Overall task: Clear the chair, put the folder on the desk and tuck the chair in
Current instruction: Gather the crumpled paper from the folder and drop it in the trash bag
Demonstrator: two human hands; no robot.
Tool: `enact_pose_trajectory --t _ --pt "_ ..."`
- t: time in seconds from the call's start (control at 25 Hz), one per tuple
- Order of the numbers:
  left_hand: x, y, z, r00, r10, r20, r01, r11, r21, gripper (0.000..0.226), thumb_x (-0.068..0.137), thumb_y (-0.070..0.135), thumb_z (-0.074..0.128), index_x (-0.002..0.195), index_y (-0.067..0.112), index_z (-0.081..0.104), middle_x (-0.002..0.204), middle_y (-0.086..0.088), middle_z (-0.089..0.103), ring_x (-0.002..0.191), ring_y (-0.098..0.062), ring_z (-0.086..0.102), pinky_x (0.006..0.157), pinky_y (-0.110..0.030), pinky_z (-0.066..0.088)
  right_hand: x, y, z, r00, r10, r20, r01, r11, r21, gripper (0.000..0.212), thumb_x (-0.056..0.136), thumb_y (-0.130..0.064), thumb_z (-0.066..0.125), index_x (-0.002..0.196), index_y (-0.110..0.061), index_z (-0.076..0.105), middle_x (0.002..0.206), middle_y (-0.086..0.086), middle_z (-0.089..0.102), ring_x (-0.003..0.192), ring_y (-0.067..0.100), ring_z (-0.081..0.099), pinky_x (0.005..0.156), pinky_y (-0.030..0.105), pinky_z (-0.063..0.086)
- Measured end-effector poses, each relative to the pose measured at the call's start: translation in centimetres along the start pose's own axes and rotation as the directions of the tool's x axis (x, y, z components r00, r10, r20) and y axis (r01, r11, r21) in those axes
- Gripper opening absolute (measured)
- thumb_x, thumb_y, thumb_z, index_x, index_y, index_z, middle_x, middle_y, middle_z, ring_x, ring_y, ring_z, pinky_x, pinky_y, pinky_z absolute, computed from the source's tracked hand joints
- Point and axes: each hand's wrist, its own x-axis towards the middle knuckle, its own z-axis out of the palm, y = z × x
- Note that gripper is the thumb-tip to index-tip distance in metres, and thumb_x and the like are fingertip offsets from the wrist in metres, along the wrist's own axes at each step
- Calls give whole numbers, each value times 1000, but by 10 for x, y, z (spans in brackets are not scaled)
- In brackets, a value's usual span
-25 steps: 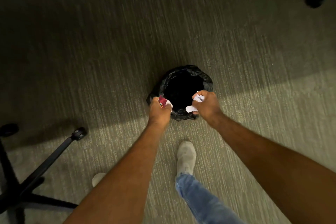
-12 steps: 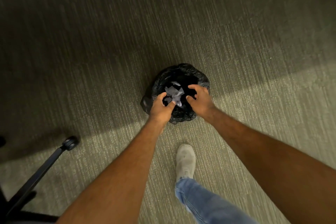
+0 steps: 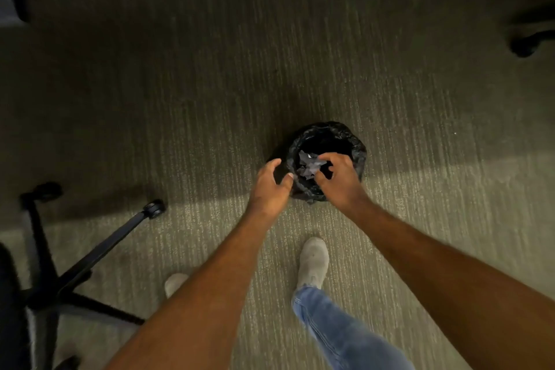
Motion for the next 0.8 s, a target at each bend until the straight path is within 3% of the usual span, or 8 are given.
enact_pose_trajectory --t 0.08,0.24,0.44,0.56,0.64,0.8 --pt "-25 -9 -36 999 10 -41 -11 1000 -16 52 97 33 58 147 26 45 150 -7 47 136 -25 48 110 -49 44 -18 -35 10 995 -79 60 83 994 -67 42 94 -17 67 135 -15 58 140 8 47 124 22 53 100 23 40" --pt "-82 -40 -112 984 -5 -176 -11 996 -88 50 98 28 58 147 22 47 151 -6 46 137 -22 48 114 -42 41 -55 -109 45 974 -174 148 194 972 -131 43 91 -18 70 133 -19 59 136 5 49 122 22 55 108 37 46" --pt "-158 -112 -216 939 -55 -340 1 987 -159 49 97 20 60 144 17 50 150 -7 48 140 -22 45 117 -36 35 -108 -207 123 912 -282 299 346 919 -189 49 85 -12 76 131 -17 60 134 6 50 118 24 58 109 44 47" --pt "-208 -161 -279 856 -76 -511 12 992 -127 52 91 26 54 141 15 54 148 -6 50 138 -22 46 116 -28 31 -145 -269 183 863 -333 381 436 871 -226 51 83 -12 77 132 -16 61 134 8 52 115 24 60 109 31 42" --pt "-236 -193 -315 760 -67 -646 26 997 -72 55 85 27 53 138 12 57 147 -7 52 136 -23 47 115 -27 29 -171 -305 221 820 -352 450 485 846 -222 53 85 -13 76 135 -18 59 138 5 50 122 20 54 107 27 40" --pt "-287 -257 -375 581 -107 -807 110 993 -53 47 88 27 54 134 17 57 148 -5 50 136 -23 45 115 -40 37 -225 -367 305 715 -402 572 592 783 -190 55 85 -11 76 135 -21 57 135 -2 46 121 13 52 104 26 44"
